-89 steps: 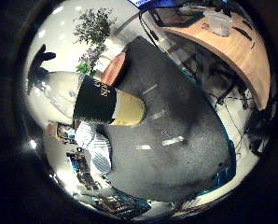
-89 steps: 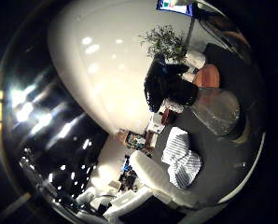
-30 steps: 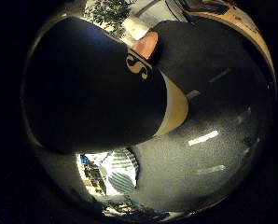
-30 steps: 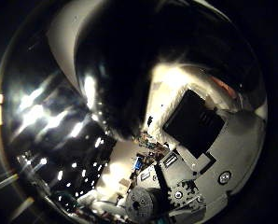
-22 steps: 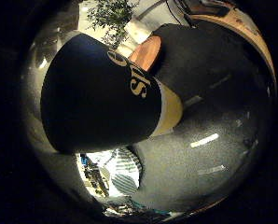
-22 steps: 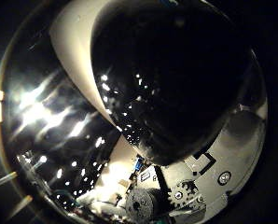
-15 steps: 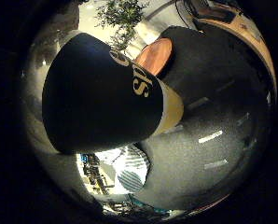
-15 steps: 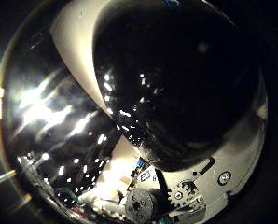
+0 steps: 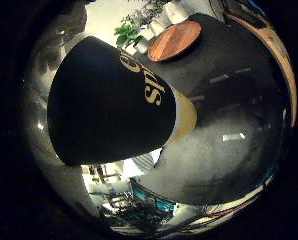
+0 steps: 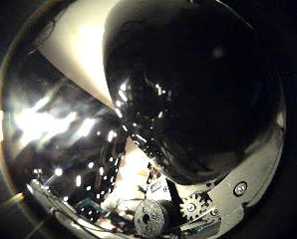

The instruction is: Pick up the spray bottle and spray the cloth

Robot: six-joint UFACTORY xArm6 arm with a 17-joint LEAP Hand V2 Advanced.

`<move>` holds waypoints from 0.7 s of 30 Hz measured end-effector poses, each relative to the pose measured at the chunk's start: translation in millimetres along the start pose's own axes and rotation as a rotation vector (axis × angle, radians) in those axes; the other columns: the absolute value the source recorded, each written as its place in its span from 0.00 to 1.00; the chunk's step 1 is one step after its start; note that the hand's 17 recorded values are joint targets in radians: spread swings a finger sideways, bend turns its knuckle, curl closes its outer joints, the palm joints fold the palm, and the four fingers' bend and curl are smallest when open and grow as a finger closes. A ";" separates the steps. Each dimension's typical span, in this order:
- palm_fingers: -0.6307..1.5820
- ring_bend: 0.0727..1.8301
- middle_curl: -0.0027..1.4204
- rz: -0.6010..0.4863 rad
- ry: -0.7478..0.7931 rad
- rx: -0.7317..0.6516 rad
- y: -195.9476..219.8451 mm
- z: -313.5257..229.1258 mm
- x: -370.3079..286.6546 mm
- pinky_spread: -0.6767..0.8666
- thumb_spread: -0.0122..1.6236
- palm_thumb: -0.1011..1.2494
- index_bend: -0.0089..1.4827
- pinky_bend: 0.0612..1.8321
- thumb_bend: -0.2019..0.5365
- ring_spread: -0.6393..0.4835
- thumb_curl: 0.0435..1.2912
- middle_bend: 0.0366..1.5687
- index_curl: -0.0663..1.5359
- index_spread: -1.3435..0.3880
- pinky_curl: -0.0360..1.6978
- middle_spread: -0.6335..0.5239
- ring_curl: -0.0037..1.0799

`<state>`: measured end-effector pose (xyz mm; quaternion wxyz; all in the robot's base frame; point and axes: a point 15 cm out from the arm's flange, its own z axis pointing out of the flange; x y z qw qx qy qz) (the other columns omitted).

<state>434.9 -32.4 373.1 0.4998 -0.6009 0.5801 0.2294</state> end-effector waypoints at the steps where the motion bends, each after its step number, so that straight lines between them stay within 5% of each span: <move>1: 0.83 0.77 0.45 0.003 0.000 -0.023 3.7 -0.3 -4.2 0.28 0.74 0.76 0.76 0.62 0.26 0.41 0.38 0.84 0.52 0.65 0.54 0.45 0.56; 21: 0.83 0.79 0.44 -0.037 0.179 -0.427 35.8 -15.5 -43.5 0.28 0.75 0.80 0.79 0.60 0.26 0.42 0.41 0.86 0.49 0.65 0.59 0.45 0.55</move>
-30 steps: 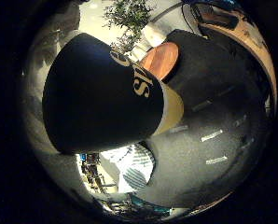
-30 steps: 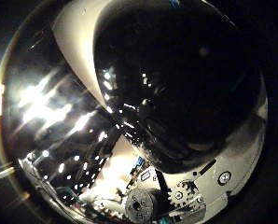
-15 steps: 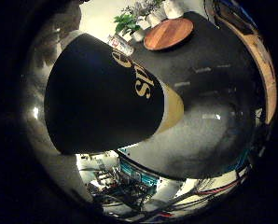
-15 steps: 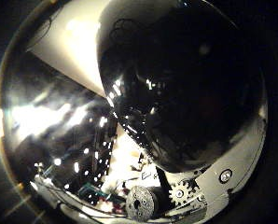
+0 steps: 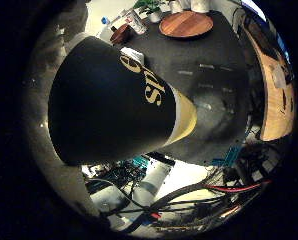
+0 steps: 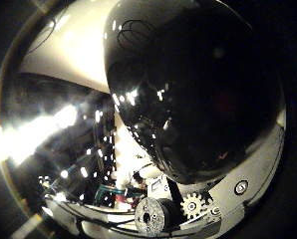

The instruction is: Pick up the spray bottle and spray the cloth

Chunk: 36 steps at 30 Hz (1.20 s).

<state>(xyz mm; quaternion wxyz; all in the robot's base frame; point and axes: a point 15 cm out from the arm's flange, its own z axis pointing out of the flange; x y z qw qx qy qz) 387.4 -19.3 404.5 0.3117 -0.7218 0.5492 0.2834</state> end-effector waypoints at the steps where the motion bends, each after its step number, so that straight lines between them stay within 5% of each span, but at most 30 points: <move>1: 0.83 0.79 0.44 0.002 0.012 -0.010 -1.0 -0.1 0.6 0.28 0.75 0.80 0.79 0.60 0.26 0.42 0.41 0.86 0.49 0.65 0.60 0.45 0.55; 13: 0.83 0.80 0.44 -0.002 0.126 -0.149 -41.6 14.7 -21.0 0.28 0.76 0.80 0.79 0.59 0.26 0.42 0.42 0.86 0.49 0.65 0.61 0.45 0.54; 24: 0.83 0.80 0.44 -0.014 0.217 -0.141 -85.4 45.7 -46.4 0.28 0.75 0.80 0.79 0.59 0.26 0.42 0.43 0.86 0.48 0.65 0.62 0.45 0.54; 36: 0.83 0.80 0.44 -0.038 0.532 -0.201 -105.4 81.8 -28.9 0.28 0.76 0.79 0.80 0.58 0.26 0.42 0.44 0.86 0.48 0.65 0.63 0.45 0.54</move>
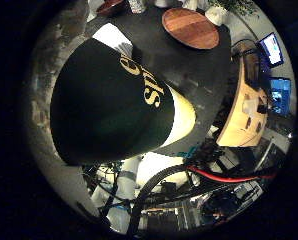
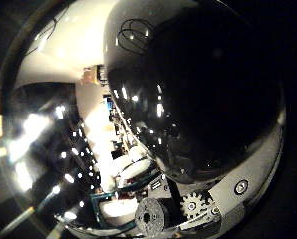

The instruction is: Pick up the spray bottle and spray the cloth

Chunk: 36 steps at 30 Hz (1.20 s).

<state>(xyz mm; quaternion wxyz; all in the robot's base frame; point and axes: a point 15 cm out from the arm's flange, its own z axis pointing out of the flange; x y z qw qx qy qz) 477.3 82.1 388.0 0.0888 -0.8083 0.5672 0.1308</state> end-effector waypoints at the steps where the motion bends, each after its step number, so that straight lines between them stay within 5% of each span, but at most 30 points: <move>1: 0.83 0.80 0.44 -0.004 0.032 0.004 -4.8 2.3 -2.1 0.28 0.76 0.79 0.80 0.58 0.26 0.42 0.44 0.86 0.48 0.65 0.63 0.45 0.54; 19: 0.82 0.80 0.44 0.016 0.090 -0.027 -20.4 28.0 -19.4 0.28 0.76 0.79 0.80 0.58 0.26 0.42 0.43 0.86 0.48 0.65 0.65 0.45 0.55; 36: 0.82 0.80 0.44 -0.001 0.105 0.028 -9.8 -4.0 -33.0 0.27 0.77 0.78 0.80 0.58 0.26 0.42 0.43 0.86 0.48 0.65 0.65 0.45 0.55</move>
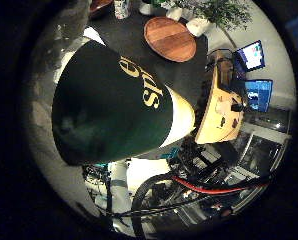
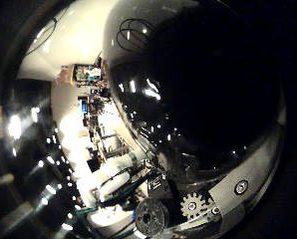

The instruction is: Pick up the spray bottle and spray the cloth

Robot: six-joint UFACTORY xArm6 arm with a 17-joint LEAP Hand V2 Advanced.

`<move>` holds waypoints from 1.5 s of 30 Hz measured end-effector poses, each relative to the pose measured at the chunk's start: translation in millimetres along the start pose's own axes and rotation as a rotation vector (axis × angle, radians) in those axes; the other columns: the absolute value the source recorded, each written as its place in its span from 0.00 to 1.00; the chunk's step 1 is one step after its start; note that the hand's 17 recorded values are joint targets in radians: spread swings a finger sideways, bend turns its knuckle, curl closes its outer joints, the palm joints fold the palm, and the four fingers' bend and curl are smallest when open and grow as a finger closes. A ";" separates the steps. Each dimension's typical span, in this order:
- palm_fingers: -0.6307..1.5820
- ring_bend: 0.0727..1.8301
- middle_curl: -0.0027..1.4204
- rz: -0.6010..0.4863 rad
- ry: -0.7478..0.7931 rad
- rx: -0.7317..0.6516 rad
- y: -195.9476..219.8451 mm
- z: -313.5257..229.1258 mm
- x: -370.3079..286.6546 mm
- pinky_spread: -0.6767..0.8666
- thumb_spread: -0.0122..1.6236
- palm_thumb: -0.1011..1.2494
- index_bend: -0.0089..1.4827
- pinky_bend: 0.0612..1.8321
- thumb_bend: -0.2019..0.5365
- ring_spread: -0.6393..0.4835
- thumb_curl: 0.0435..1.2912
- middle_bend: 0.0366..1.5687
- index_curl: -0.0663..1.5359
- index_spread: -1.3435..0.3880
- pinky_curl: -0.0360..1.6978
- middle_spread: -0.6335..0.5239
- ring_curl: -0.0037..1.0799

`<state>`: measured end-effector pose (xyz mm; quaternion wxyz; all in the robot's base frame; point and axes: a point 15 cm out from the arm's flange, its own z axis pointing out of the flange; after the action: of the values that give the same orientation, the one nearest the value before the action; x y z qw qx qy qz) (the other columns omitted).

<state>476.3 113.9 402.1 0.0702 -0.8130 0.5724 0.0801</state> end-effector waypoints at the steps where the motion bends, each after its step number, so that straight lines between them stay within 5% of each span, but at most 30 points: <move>1: 0.82 0.80 0.44 -0.002 -0.002 -0.002 -0.6 1.7 -1.4 0.27 0.77 0.78 0.80 0.58 0.26 0.42 0.43 0.86 0.48 0.65 0.65 0.45 0.55; 20: 0.82 0.80 0.44 -0.015 -0.119 0.063 -25.0 28.7 -42.7 0.27 0.77 0.78 0.80 0.58 0.26 0.42 0.44 0.86 0.49 0.65 0.65 0.45 0.55; 35: 0.82 0.80 0.44 -0.112 -0.433 0.390 -50.2 -66.3 -161.7 0.27 0.76 0.79 0.79 0.58 0.26 0.42 0.45 0.86 0.49 0.65 0.66 0.45 0.55; 45: 0.83 0.80 0.44 -0.114 -0.688 0.557 -71.2 -82.7 -217.7 0.27 0.75 0.80 0.79 0.58 0.26 0.42 0.47 0.86 0.50 0.65 0.66 0.45 0.55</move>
<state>475.3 320.8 530.4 0.4769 -0.7196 0.4697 0.1847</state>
